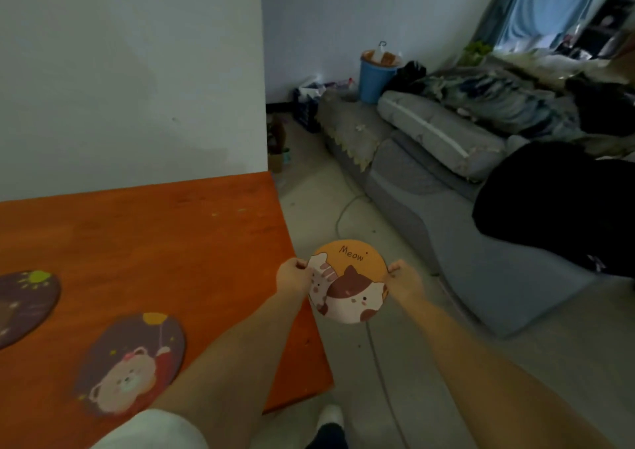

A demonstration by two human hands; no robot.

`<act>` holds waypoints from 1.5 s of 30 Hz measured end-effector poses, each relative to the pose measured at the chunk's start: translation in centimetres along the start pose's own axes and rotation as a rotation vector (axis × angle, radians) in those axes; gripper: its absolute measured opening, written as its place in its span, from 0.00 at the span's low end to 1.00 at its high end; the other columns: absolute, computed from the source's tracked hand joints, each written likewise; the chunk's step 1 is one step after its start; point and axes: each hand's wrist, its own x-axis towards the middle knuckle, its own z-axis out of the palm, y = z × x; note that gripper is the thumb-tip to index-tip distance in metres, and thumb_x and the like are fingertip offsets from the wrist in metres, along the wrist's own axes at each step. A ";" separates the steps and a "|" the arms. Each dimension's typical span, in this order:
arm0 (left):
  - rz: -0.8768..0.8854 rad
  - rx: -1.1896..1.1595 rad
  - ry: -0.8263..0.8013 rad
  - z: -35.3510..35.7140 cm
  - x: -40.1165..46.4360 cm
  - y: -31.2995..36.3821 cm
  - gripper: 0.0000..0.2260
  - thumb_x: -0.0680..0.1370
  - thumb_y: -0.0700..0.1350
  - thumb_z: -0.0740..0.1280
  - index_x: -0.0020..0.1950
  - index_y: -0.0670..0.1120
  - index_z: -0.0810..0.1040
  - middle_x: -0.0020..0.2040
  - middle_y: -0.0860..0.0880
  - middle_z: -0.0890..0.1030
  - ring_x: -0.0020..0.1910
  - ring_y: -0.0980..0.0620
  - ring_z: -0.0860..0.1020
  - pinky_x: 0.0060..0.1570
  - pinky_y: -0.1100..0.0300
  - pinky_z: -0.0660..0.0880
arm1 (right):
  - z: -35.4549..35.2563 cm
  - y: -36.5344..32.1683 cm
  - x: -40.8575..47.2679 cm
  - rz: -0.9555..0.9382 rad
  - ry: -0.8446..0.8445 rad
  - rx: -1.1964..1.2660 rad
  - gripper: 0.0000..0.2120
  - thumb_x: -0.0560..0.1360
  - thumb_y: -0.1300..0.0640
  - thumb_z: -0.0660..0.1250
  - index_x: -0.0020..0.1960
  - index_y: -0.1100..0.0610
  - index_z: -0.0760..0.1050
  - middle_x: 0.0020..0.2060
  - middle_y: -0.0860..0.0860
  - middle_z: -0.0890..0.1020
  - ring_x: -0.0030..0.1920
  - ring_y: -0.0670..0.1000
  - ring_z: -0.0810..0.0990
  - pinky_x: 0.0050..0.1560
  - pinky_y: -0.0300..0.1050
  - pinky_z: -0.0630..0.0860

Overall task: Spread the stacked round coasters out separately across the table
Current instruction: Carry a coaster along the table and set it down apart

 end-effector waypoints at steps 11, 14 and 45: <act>-0.041 -0.070 0.078 8.6 11.9 10.8 0.10 0.77 0.39 0.63 0.36 0.48 0.72 0.41 0.47 0.78 0.43 0.49 0.75 0.44 0.58 0.74 | -6.4 -6.0 17.8 -0.125 -0.055 -0.099 0.05 0.75 0.64 0.61 0.42 0.57 0.69 0.48 0.59 0.80 0.54 0.60 0.78 0.42 0.48 0.71; -0.075 -0.116 0.153 8.3 13.9 11.6 0.11 0.76 0.38 0.64 0.35 0.48 0.73 0.39 0.48 0.79 0.42 0.49 0.76 0.44 0.55 0.76 | -5.1 -7.7 22.0 -0.183 -0.149 -0.138 0.02 0.74 0.62 0.62 0.42 0.57 0.71 0.48 0.58 0.81 0.52 0.59 0.78 0.39 0.44 0.66; -0.771 -0.319 1.134 -3.1 8.3 -2.6 0.05 0.75 0.35 0.62 0.40 0.41 0.69 0.35 0.45 0.71 0.40 0.45 0.71 0.34 0.54 0.67 | 25.6 -21.7 16.7 -1.146 -1.184 -0.793 0.08 0.77 0.61 0.62 0.41 0.55 0.66 0.37 0.52 0.73 0.41 0.54 0.73 0.38 0.45 0.69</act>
